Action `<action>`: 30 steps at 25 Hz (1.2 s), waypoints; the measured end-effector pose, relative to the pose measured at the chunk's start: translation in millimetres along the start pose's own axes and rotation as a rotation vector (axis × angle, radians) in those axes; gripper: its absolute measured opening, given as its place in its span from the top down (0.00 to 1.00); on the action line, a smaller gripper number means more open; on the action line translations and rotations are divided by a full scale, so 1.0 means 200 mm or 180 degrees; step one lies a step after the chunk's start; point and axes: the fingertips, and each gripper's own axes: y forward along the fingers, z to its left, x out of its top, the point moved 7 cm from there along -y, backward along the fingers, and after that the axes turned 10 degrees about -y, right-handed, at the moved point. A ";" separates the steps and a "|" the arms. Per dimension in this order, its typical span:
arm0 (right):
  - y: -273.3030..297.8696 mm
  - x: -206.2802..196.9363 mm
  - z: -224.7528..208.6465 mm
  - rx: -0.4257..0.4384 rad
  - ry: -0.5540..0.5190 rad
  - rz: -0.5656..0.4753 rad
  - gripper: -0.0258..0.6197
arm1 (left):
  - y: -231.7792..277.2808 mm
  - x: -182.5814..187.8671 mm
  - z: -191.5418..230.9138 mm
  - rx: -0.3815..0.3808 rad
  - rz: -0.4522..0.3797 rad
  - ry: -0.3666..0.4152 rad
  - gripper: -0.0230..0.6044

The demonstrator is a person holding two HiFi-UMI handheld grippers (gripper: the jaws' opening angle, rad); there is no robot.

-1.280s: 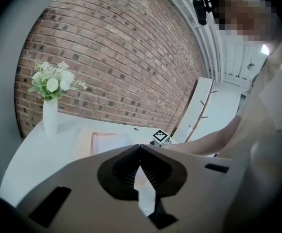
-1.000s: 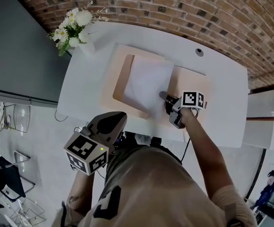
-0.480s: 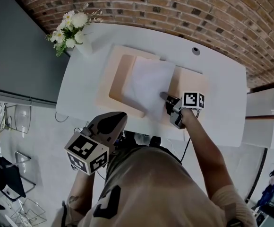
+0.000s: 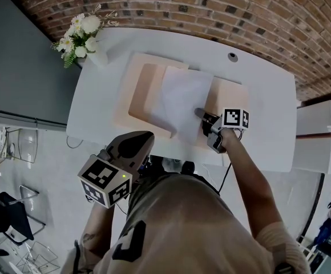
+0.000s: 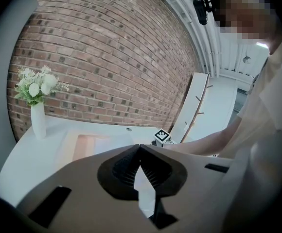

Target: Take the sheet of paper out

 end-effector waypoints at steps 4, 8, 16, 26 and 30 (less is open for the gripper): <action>-0.04 -0.01 -0.01 -0.0002 0.0002 -0.0007 0.92 | 0.01 0.00 -0.02 -0.0006 0.0014 0.0022 0.94; -0.07 -0.01 -0.02 -0.0013 -0.0035 -0.0002 0.92 | 0.02 0.00 -0.03 0.0012 0.0030 0.0047 0.94; -0.14 -0.03 -0.06 -0.0015 -0.0027 -0.0024 0.92 | 0.05 0.01 -0.07 0.0035 -0.0023 0.0015 0.94; -0.26 -0.02 -0.12 0.0052 -0.0070 -0.0083 0.92 | 0.12 0.02 -0.15 0.0071 0.0015 0.0098 0.94; -0.31 -0.02 -0.14 0.0069 -0.0072 -0.0114 0.92 | 0.15 0.02 -0.19 0.0063 0.0033 0.0132 0.94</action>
